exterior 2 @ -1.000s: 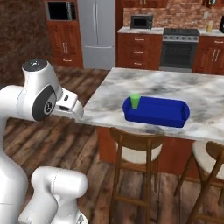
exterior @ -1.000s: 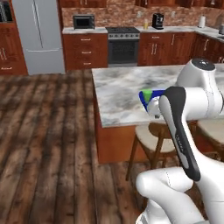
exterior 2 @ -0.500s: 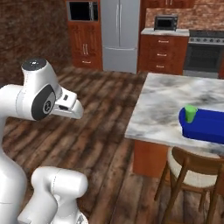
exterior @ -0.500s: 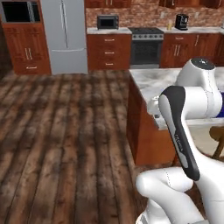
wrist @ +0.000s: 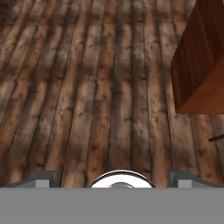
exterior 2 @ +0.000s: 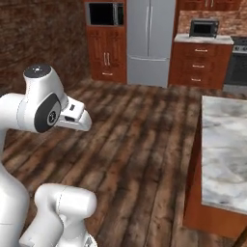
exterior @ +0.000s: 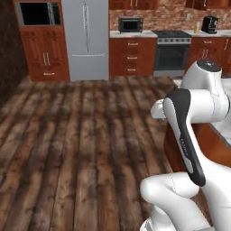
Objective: There is a tray on the dining counter. Grab the cup, mug, and pitcher and place them on the tray. The pitcher may be placed next to the tray if it cannot fit the tray.
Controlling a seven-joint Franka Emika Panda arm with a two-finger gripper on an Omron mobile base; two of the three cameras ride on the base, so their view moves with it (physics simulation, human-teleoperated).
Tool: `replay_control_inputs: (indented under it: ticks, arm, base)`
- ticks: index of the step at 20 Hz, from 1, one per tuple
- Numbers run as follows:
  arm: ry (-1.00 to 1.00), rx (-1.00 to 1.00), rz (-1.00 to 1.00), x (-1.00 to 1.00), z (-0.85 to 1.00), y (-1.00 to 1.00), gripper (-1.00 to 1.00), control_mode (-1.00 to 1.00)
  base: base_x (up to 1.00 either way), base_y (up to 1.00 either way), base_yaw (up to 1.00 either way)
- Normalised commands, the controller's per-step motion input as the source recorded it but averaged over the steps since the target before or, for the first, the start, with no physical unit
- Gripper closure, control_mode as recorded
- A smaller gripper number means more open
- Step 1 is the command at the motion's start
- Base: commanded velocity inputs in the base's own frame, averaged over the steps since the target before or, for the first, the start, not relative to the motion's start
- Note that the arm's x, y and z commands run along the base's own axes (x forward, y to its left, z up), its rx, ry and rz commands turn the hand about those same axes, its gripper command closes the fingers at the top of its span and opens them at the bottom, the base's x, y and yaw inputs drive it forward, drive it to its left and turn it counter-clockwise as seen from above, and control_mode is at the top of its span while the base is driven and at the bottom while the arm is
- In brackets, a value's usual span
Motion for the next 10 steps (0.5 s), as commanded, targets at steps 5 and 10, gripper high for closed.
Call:
replay_control_inputs:
  ticks: [5,10]
  arm:
    - [0.00,0.00,0.00,0.00,0.00,0.00,-1.00,1.00]
    - [0.00,0.00,0.00,0.00,0.00,0.00,-1.00,1.00]
  base:
    - [1.00,1.00,0.00]
    - [1.00,1.00,0.00]
